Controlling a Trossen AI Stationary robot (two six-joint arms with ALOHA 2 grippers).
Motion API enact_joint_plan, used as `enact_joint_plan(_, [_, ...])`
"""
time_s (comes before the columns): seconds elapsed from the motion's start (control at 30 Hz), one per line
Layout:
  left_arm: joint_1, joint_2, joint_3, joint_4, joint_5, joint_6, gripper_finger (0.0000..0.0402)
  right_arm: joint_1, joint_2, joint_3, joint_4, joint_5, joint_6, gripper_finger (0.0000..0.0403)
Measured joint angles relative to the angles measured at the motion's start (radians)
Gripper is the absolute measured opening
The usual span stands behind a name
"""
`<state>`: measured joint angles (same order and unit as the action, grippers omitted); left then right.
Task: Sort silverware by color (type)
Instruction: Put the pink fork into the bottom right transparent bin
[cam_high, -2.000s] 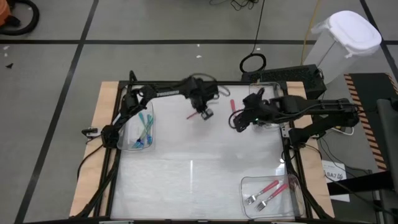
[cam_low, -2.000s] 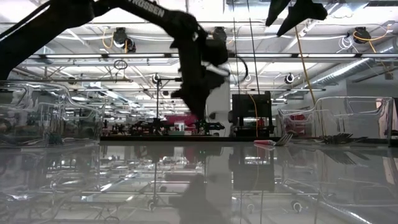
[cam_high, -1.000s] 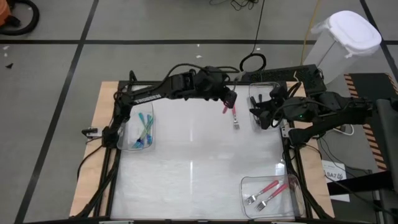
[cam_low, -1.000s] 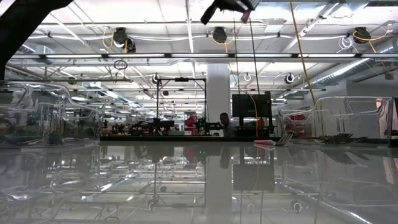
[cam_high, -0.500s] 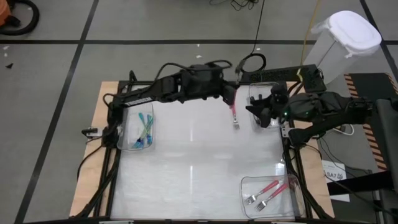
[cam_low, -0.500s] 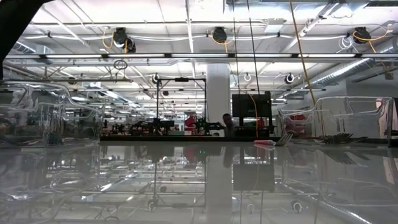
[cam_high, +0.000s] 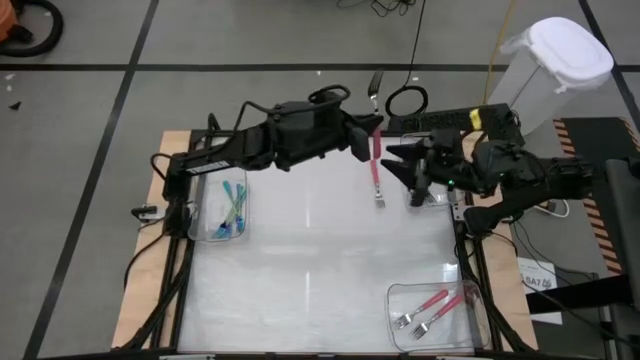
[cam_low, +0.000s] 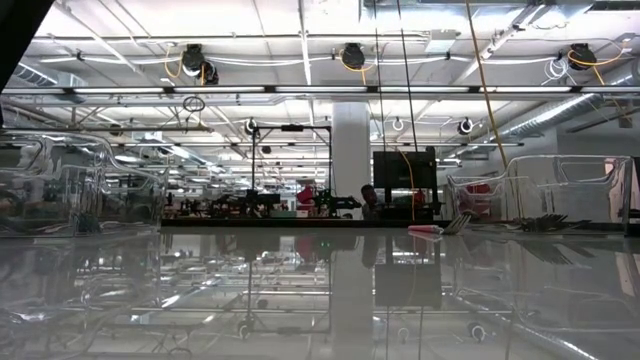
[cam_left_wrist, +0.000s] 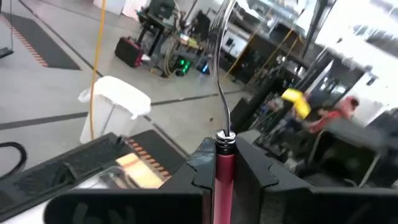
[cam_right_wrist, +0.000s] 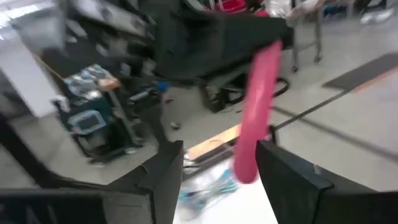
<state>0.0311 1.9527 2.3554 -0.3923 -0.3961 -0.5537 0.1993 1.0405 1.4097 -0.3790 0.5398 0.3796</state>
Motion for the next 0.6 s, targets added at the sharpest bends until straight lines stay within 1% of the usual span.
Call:
enact_joint_plan(0.1, [-0.021,-0.004,0.001,0.011,-0.059,-0.007,0.0029,0.0,0.031,0.0,0.042,0.037,-0.08,0.0199])
enact_joint_plan(0.17, [-0.036,-0.002,0.001,0.012,-0.109,0.012,0.0029,0.001,0.049,0.0,0.056,0.097,-0.103,0.0199])
enact_joint_plan(0.3, [-0.053,-0.002,0.001,0.009,-0.183,0.072,0.0029,0.023,0.075,0.0,0.069,0.25,-0.129,0.0199])
enact_joint_plan(0.37, [-0.062,-0.002,0.001,0.004,-0.225,0.1,0.0029,0.031,0.087,0.0,0.069,0.294,-0.167,0.0199])
enact_joint_plan(0.5, [-0.078,-0.002,0.001,0.001,-0.286,0.157,0.0029,0.034,0.115,0.0,0.069,0.298,-0.219,0.0199])
enact_joint_plan(0.6, [-0.08,-0.002,0.001,0.002,-0.287,0.166,0.0029,0.034,0.136,0.0,0.069,0.299,-0.22,0.0199])
